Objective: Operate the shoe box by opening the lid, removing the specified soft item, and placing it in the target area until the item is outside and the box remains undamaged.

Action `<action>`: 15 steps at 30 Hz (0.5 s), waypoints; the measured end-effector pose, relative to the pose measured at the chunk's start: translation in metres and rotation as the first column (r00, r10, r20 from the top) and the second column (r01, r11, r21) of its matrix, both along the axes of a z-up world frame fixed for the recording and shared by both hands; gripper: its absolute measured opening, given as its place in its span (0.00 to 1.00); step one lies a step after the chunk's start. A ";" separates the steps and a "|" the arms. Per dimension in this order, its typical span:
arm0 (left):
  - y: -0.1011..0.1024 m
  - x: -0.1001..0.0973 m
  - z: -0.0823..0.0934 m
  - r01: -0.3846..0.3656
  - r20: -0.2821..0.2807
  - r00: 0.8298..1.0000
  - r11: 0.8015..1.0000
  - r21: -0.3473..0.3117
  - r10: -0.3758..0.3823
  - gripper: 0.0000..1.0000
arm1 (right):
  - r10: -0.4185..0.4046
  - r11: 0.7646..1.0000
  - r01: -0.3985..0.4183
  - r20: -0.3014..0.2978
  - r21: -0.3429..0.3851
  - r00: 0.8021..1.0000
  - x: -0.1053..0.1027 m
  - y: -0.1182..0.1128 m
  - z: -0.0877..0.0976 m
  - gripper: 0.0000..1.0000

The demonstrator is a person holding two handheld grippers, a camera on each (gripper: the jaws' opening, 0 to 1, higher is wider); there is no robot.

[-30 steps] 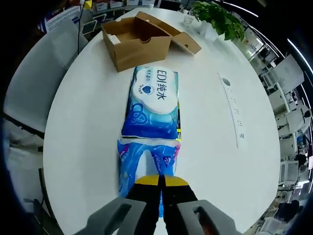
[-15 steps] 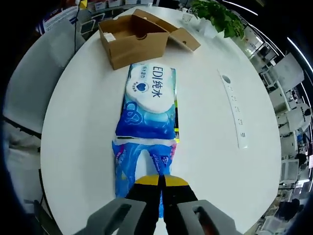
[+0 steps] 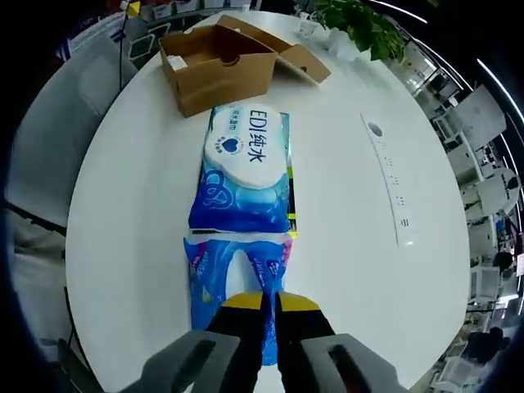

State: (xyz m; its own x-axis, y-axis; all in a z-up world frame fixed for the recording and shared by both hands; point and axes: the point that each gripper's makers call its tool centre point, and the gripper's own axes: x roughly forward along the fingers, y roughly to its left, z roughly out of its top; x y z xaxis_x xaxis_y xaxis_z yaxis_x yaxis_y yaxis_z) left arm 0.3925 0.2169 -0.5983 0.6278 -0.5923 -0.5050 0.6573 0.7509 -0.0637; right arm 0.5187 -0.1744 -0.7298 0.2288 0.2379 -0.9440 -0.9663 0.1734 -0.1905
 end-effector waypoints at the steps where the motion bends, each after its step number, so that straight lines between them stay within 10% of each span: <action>1: 0.000 0.000 0.000 0.000 0.000 1.000 1.000 0.000 0.000 0.64 | 0.000 1.000 0.000 0.001 -0.001 1.000 0.000 0.000 -0.001 0.01; 15: -0.001 -0.001 0.003 0.000 0.007 1.000 1.000 -0.006 0.000 0.64 | -0.059 0.997 0.059 -0.003 0.045 0.998 -0.003 0.001 0.010 0.15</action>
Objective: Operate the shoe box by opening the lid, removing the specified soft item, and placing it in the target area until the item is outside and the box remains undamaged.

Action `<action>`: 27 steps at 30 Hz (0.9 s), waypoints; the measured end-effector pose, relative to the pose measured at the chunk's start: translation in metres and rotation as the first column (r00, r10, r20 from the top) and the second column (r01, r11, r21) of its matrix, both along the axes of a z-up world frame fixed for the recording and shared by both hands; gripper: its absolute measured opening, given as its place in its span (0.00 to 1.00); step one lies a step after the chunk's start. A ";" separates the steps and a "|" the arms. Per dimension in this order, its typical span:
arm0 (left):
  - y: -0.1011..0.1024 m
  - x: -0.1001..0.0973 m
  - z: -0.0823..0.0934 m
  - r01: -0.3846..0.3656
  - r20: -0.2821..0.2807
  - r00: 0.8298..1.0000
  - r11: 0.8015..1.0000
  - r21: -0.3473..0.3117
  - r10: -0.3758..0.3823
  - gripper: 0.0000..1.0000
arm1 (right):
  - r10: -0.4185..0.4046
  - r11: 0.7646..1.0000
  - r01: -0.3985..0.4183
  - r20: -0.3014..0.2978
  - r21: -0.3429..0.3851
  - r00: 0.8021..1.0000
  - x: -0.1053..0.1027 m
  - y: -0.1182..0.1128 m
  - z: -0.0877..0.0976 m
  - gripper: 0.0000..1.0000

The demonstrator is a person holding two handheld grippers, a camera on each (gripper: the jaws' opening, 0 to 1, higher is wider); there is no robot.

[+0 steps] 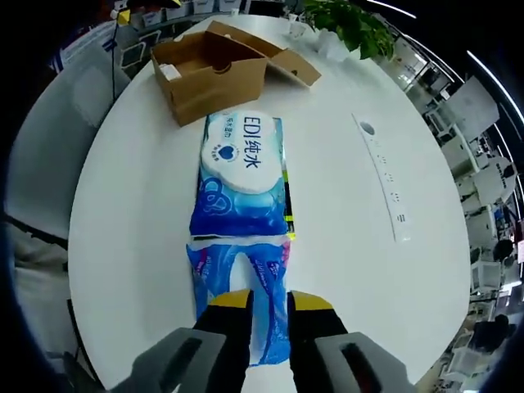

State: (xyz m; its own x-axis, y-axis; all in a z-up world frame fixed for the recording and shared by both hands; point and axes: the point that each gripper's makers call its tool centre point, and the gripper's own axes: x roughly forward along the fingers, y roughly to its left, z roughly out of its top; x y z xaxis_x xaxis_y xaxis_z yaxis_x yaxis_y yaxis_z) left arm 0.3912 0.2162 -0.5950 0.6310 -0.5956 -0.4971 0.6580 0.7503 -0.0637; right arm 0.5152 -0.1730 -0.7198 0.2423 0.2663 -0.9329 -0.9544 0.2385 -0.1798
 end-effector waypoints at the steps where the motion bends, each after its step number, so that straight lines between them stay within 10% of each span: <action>1: 0.000 0.000 0.000 0.000 0.000 1.000 1.000 -0.001 0.000 0.64 | -0.002 1.000 0.002 0.000 0.004 1.000 -0.001 0.000 0.001 0.16; 15: 0.005 -0.005 0.001 -0.014 0.001 1.000 1.000 -0.023 0.014 0.64 | -0.130 0.978 0.128 0.001 0.165 0.992 -0.017 0.012 0.034 0.31; 27: 0.021 -0.007 0.006 -0.051 0.021 0.998 0.997 -0.064 0.052 0.65 | -0.274 0.860 0.274 -0.064 0.431 0.960 -0.031 0.060 0.064 0.42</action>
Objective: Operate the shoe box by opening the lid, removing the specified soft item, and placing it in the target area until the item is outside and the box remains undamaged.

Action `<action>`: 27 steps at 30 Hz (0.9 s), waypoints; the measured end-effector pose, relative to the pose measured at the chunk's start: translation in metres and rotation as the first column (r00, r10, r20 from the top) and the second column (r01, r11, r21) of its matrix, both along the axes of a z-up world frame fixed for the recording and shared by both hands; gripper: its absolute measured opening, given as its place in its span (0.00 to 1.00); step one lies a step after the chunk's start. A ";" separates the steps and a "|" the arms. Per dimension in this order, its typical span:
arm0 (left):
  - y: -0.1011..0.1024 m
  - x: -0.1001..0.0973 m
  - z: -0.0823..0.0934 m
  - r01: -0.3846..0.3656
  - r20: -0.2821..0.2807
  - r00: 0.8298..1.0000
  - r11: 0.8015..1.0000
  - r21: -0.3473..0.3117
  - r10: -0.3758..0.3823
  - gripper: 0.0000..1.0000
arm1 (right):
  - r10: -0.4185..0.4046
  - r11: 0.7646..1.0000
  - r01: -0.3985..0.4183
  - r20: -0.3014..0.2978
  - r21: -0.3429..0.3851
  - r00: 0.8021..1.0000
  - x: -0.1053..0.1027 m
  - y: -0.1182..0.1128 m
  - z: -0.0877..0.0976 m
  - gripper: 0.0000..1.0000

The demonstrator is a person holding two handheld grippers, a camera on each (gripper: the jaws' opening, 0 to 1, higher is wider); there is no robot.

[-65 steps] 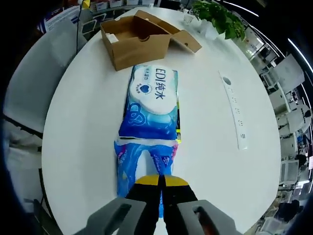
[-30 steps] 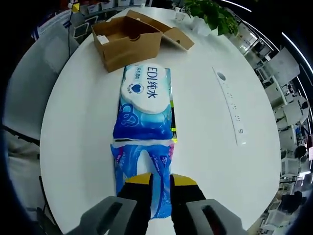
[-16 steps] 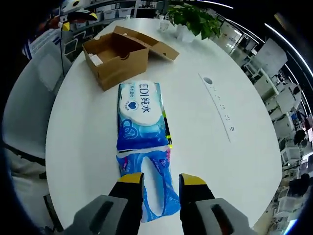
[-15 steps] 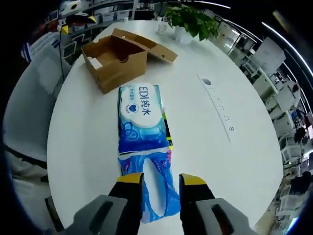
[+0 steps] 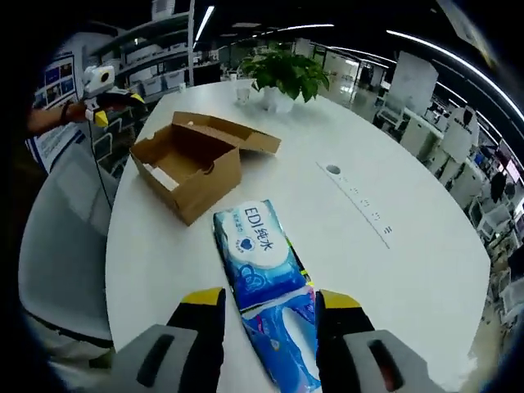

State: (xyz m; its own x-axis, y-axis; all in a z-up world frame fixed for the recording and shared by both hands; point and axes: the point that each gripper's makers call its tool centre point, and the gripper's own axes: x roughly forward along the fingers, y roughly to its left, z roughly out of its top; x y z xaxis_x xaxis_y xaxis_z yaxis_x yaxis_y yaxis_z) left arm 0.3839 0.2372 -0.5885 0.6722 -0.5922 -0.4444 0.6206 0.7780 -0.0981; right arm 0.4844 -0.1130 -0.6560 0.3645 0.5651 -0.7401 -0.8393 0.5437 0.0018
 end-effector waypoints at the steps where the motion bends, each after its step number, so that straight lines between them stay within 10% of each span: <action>1: 0.001 -0.001 -0.001 -0.003 -0.002 1.000 1.000 -0.005 0.003 0.65 | -0.010 1.000 0.010 0.004 0.009 1.000 0.001 0.003 0.000 0.43; 27: 0.010 -0.001 0.008 -0.033 0.031 0.999 0.996 -0.080 0.036 0.65 | 0.030 0.976 -0.028 -0.005 0.215 1.000 -0.032 0.145 0.008 0.48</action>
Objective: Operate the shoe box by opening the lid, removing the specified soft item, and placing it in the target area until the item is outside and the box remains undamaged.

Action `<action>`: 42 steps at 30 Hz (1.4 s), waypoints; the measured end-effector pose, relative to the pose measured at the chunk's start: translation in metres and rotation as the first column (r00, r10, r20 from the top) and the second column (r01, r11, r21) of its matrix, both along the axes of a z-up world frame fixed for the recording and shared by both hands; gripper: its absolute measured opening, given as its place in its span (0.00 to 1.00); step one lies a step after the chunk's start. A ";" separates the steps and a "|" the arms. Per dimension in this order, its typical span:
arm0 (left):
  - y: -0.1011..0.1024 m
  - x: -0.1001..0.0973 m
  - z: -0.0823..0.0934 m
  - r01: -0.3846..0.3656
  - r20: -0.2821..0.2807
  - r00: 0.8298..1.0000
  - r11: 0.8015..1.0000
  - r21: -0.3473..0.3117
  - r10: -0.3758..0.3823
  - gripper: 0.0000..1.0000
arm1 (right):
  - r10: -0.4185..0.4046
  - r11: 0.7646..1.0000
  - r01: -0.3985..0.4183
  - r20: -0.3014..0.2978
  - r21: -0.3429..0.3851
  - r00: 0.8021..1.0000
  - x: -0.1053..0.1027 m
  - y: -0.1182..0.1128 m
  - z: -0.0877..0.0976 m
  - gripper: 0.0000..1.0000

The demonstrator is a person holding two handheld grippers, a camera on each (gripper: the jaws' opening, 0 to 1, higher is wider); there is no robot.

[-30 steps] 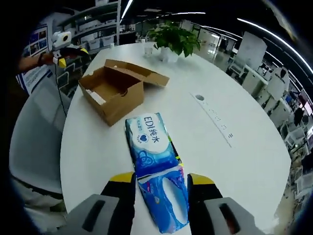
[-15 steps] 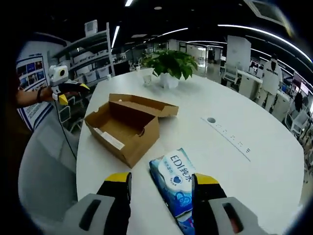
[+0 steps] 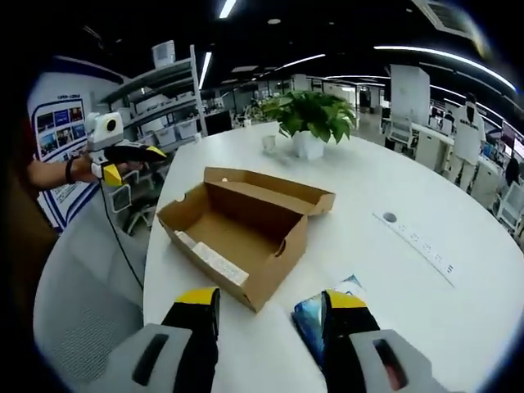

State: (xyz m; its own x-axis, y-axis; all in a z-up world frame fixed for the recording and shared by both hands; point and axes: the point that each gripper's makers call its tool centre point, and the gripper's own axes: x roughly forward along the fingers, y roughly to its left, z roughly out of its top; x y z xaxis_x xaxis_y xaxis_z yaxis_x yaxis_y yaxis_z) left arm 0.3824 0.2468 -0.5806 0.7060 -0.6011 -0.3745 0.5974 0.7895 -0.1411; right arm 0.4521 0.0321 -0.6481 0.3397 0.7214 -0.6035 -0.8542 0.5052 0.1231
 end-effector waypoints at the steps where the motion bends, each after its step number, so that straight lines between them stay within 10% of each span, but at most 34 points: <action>1: 0.000 0.000 0.000 0.002 0.001 1.000 1.000 -0.002 -0.002 0.65 | 0.003 1.000 -0.003 0.001 0.002 1.000 0.000 0.005 0.000 0.48; 28: 0.015 -0.002 -0.001 -0.014 0.004 1.000 1.000 -0.027 0.014 0.65 | 0.175 0.983 -0.175 -0.002 -0.049 0.985 0.003 0.081 -0.006 0.49; 42: 0.018 -0.010 -0.003 -0.017 -0.003 1.000 1.000 -0.024 0.017 0.65 | 0.332 0.919 -0.329 -0.025 -0.218 0.943 0.008 0.099 -0.028 0.52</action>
